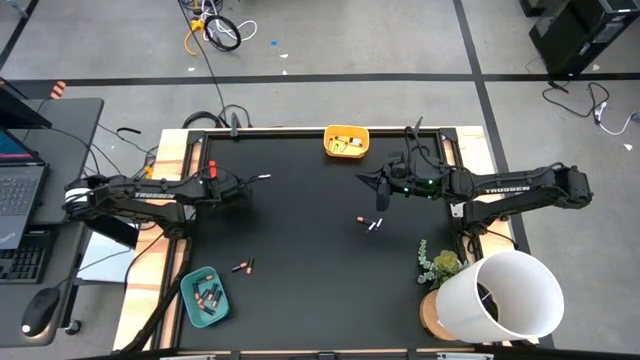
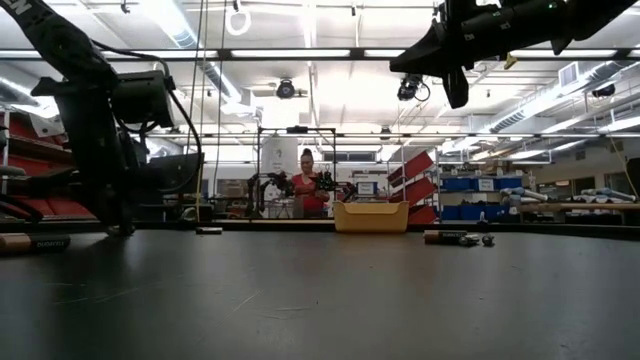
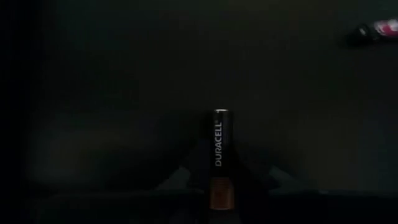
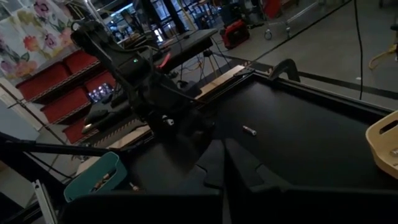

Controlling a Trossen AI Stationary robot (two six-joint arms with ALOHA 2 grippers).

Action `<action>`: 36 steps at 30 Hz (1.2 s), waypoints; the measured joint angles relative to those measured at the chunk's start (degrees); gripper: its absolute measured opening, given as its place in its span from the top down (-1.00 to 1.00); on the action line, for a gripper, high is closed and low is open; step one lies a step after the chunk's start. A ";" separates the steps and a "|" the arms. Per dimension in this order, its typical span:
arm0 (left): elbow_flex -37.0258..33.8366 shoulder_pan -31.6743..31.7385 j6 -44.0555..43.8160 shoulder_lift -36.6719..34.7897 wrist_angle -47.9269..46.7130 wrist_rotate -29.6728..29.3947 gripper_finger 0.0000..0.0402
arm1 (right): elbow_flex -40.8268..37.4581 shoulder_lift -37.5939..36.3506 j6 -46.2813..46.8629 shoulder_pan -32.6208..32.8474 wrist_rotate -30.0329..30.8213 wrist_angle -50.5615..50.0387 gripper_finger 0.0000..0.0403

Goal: Sort batteries
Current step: Put the black battery into the green bin

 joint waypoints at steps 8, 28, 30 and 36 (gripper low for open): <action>6.84 -0.50 8.01 -0.21 -0.73 4.76 0.77 | 0.00 0.00 -0.07 0.00 0.02 0.00 1.00; 34.46 -29.21 21.27 -0.33 -23.28 27.14 0.77 | 0.02 0.00 -0.61 0.00 0.02 0.31 1.00; 34.46 -35.96 14.49 -0.34 -23.59 27.17 0.77 | 0.02 0.00 -1.21 0.00 0.02 0.31 1.00; 32.13 -55.26 -8.13 -0.13 -23.17 26.11 0.77 | 0.02 0.00 -2.31 0.00 0.02 0.31 1.00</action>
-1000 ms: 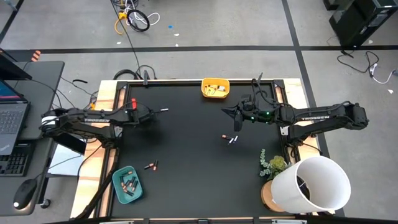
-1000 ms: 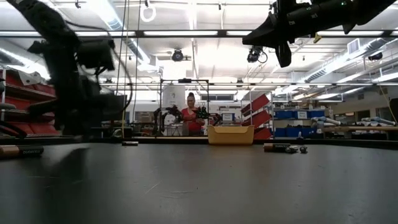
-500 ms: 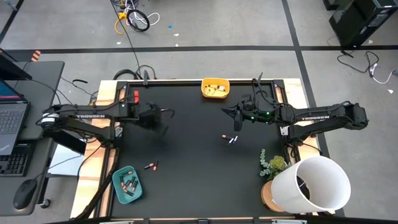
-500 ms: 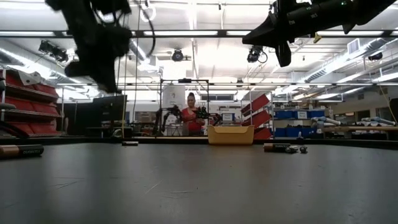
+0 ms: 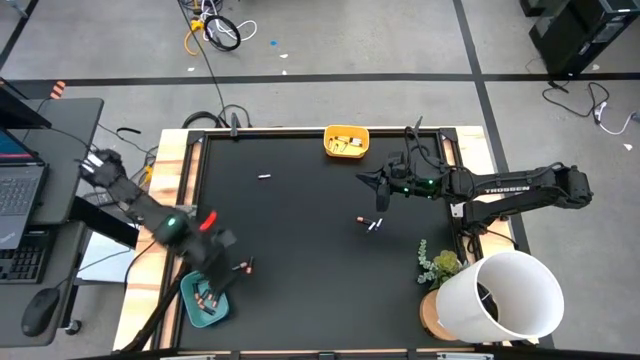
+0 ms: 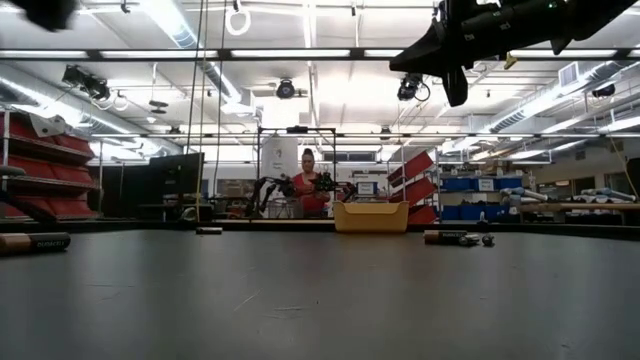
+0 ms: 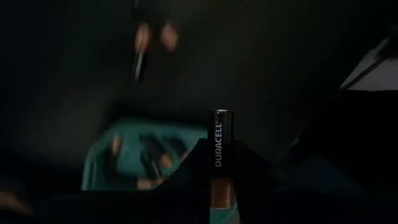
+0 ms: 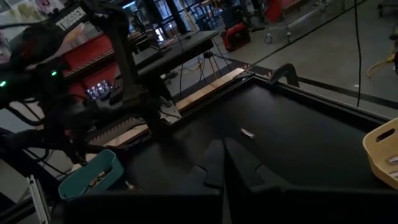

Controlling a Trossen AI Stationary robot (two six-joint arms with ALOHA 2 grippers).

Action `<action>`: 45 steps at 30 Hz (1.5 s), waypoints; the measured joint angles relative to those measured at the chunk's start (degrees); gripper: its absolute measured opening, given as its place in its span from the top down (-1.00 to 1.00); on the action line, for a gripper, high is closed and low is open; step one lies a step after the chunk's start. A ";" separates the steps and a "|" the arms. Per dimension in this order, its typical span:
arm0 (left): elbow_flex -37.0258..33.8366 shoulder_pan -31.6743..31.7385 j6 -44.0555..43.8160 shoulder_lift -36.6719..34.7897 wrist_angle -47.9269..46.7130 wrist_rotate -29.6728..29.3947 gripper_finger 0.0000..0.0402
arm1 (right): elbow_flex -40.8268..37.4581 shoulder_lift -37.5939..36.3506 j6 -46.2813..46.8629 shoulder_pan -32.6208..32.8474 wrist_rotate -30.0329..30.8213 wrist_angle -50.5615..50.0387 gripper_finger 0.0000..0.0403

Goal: Sort batteries
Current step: Put the black battery into the green bin, then put the silver battery into the yellow bin

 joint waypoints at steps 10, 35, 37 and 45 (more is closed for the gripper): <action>-10.00 -20.41 -33.85 0.00 11.20 -5.54 0.77 | 0.00 0.00 -0.42 0.00 -2.87 0.04 0.99; -19.72 -21.15 -46.21 0.04 19.84 1.76 -0.12 | 0.00 0.00 0.28 -0.47 -4.50 0.44 1.00; -17.81 -21.15 -44.81 0.04 19.39 1.11 -0.15 | 0.00 0.00 0.15 -0.61 -4.50 0.43 0.99; -7.48 -20.74 -37.87 0.02 6.31 -14.69 -0.03 | 0.00 0.00 0.19 -1.36 -4.50 0.44 0.99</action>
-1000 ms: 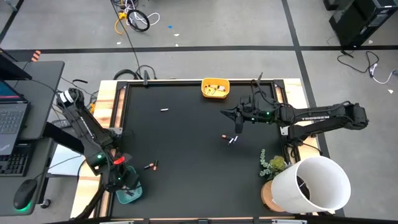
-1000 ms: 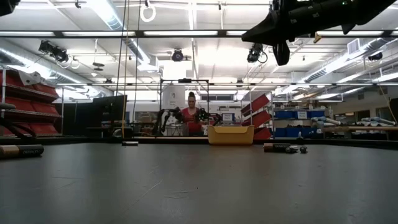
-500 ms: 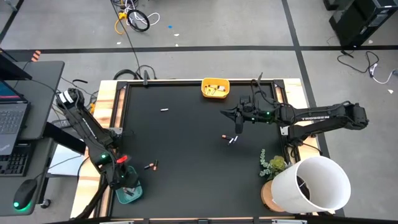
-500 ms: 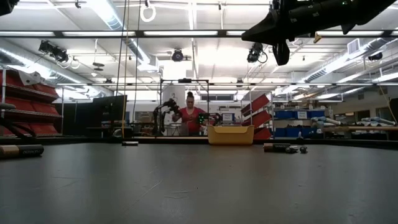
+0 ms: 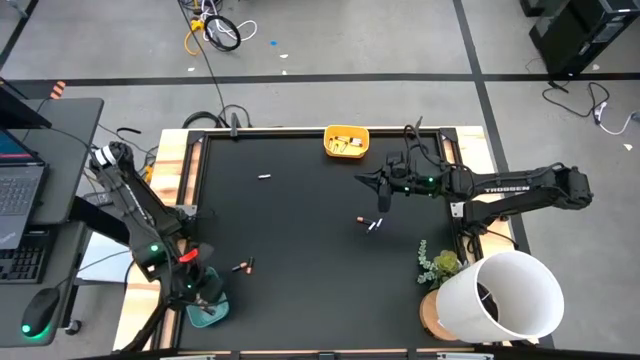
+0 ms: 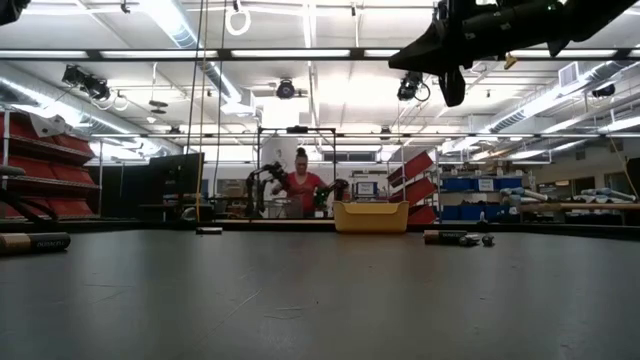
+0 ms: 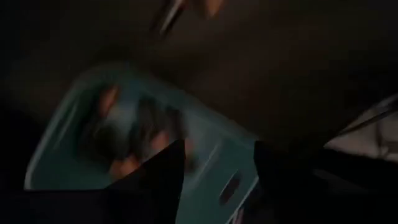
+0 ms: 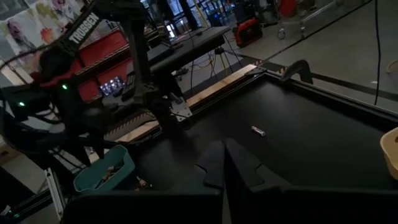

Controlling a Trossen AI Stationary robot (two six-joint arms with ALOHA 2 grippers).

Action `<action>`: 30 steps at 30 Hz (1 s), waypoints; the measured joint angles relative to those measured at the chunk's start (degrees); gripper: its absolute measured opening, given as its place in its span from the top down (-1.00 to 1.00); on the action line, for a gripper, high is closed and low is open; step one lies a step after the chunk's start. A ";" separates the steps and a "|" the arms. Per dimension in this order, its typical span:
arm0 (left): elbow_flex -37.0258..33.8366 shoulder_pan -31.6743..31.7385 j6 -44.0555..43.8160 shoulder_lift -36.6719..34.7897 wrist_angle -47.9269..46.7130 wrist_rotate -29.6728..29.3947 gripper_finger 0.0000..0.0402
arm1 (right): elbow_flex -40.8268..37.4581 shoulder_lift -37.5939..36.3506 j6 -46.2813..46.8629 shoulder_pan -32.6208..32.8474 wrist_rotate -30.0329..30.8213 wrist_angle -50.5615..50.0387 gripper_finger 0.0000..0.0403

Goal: Sort batteries
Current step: Put the silver battery into the yellow bin

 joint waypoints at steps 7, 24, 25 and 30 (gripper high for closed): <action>1.80 8.24 10.96 0.35 -4.40 -4.53 0.04 | 0.00 0.00 0.57 0.47 0.00 0.02 1.00; 1.75 37.88 45.22 0.33 8.80 -6.39 0.04 | 2.85 0.02 3.55 1.46 1.40 -8.91 1.00; 1.75 39.92 46.97 0.33 8.52 -6.48 0.04 | 4.50 0.17 2.85 1.46 1.40 -12.79 1.00; 1.75 51.71 57.58 0.33 8.89 -6.67 0.04 | 12.35 1.61 -3.70 0.73 1.24 -30.27 1.00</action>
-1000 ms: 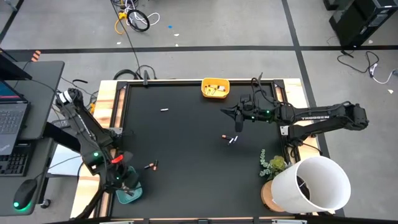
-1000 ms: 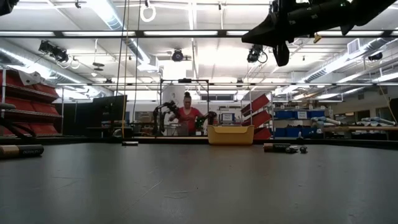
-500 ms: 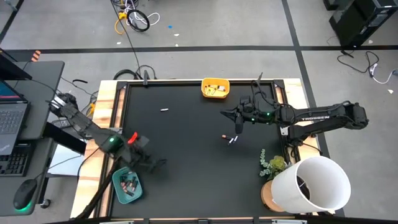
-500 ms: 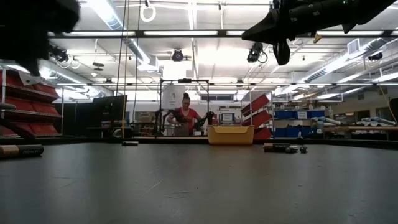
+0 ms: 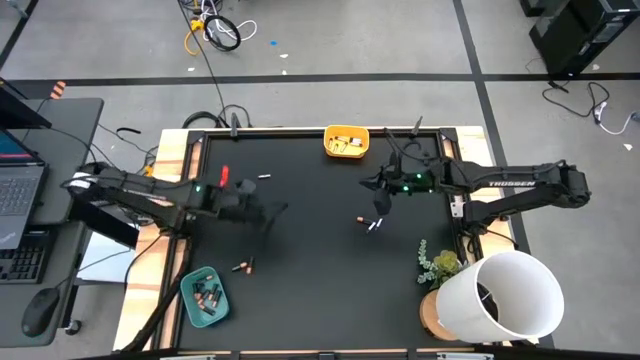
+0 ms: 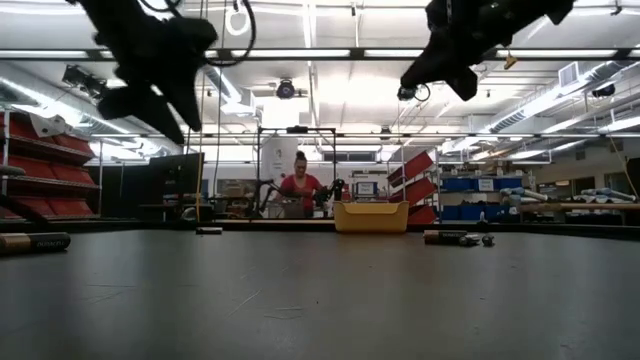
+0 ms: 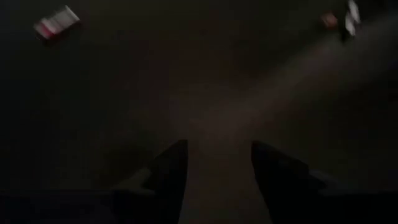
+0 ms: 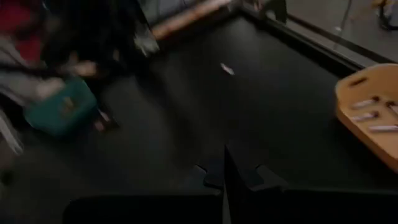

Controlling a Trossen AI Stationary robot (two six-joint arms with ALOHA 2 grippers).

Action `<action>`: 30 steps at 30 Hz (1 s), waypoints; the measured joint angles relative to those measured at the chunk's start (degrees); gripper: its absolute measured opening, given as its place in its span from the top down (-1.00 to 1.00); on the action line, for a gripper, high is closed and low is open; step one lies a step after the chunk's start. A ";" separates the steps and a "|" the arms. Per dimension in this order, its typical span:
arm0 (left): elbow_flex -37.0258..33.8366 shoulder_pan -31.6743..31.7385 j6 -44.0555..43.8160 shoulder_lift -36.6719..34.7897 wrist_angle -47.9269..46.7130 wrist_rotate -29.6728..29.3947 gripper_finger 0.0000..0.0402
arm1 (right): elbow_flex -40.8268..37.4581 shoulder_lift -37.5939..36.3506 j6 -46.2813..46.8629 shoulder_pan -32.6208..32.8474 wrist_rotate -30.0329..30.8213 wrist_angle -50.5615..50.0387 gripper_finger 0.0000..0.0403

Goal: Sort batteries
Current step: Put the silver battery into the yellow bin

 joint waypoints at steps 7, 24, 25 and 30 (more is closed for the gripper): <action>0.00 14.40 13.24 0.26 5.51 3.68 0.04 | 4.07 3.24 -4.78 -3.80 -7.30 -5.18 1.00; -0.04 37.79 45.21 11.81 6.72 23.63 0.04 | 5.83 11.40 8.30 -8.27 -7.51 14.78 1.00; -0.02 38.10 45.79 12.54 6.96 23.03 0.04 | 6.47 11.90 8.29 -8.27 -7.38 14.77 1.00; 0.36 38.46 47.82 14.70 6.74 20.79 0.04 | 10.18 15.31 7.10 -8.55 -7.27 14.93 0.99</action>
